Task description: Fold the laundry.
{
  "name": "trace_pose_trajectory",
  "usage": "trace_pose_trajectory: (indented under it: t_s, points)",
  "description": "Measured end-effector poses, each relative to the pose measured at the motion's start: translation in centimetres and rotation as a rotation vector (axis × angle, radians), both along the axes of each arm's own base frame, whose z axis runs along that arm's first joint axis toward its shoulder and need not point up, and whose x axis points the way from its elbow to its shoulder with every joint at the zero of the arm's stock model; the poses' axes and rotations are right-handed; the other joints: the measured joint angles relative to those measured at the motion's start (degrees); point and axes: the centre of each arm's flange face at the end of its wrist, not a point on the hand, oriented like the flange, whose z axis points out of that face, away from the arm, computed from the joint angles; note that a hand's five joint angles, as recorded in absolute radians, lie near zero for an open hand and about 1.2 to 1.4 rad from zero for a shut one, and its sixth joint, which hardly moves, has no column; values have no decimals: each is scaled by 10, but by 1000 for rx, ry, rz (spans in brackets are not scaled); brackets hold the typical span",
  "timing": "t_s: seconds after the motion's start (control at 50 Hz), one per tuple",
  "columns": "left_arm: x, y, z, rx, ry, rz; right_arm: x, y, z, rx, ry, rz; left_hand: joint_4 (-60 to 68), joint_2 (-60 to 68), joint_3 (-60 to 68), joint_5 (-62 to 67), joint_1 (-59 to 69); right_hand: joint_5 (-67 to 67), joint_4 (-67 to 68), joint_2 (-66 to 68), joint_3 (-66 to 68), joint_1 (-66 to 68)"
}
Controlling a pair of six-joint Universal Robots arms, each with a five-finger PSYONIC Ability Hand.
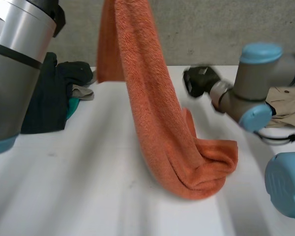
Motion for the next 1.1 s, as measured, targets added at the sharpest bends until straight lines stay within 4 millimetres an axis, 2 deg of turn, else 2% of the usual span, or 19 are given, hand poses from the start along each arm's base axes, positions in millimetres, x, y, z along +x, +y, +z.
trace_pose_trajectory:
  t_s: [0.02,0.1,0.18,0.22,0.28,0.36,0.38,0.42,0.44,0.52,0.54,0.56,0.68,0.8,0.86,0.88,0.94,1.02,1.1]
  points:
    - [2,-5,0,0,-1,13,-2,-3,11,-30,-15,-24,0,0,0,0,0,0,0,0,0,0]
    - [16,-40,1,-5,3,96,-22,-16,86,-238,-122,-165,0,0,0,0,0,0,0,0,0,0]
    - [29,-70,6,-18,16,166,-43,-12,150,-401,-205,-240,0,1,0,0,0,0,1,0,0,0]
    - [33,-79,8,-25,22,186,-53,-6,172,-450,-223,-256,0,1,0,0,0,0,1,0,0,0]
    - [35,-86,9,-26,25,195,-62,1,184,-462,-218,-254,0,1,0,0,0,0,1,0,0,0]
    - [29,-87,5,-6,22,173,-62,12,164,-373,-163,-170,0,1,0,0,0,-286,-291,-298,-290,-280]
    - [27,-85,3,0,22,163,-60,15,154,-332,-146,-133,0,1,0,0,0,-432,-434,-443,-432,-434]
    - [23,-82,1,12,21,145,-57,17,144,-296,-132,-99,0,1,0,0,0,-487,-502,-506,-498,-488]
    - [19,-77,0,22,20,123,-51,21,121,-220,-109,-30,0,1,0,0,0,-539,-557,-554,-554,-527]
    - [11,-64,1,34,24,74,-39,25,85,-106,-85,77,0,1,0,0,0,-540,-565,-556,-559,-527]
    - [11,-64,1,34,24,74,-39,25,85,-106,-85,77,0,1,0,0,0,-540,-565,-556,-559,-527]
    - [7,-49,7,25,33,41,-27,27,59,-34,-74,150,0,1,0,0,0,-540,-565,-556,-559,-527]
    - [6,-12,30,-20,61,-18,7,31,1,107,-49,273,0,1,0,0,0,-540,-565,-556,-559,-527]
    - [12,9,40,-44,71,-36,33,43,-62,241,-6,360,0,1,0,0,0,-537,-560,-552,-554,-524]
    - [12,10,40,-44,67,-38,36,47,-73,263,4,380,0,1,0,0,0,-487,-511,-504,-505,-484]
    - [12,11,38,-41,59,-41,40,51,-83,280,14,404,0,1,0,0,0,-336,-351,-339,-345,-318]
    - [12,9,33,-35,43,-47,43,52,-85,267,17,426,0,1,0,0,0,-80,-91,-71,-84,-52]
    - [11,6,29,-33,28,-50,45,46,-70,205,7,421,0,1,0,0,0,1,-6,-1,-4,1]
    - [12,-6,28,-36,23,-34,41,19,-5,-43,-47,256,0,1,0,0,0,1,0,-1,1,1]
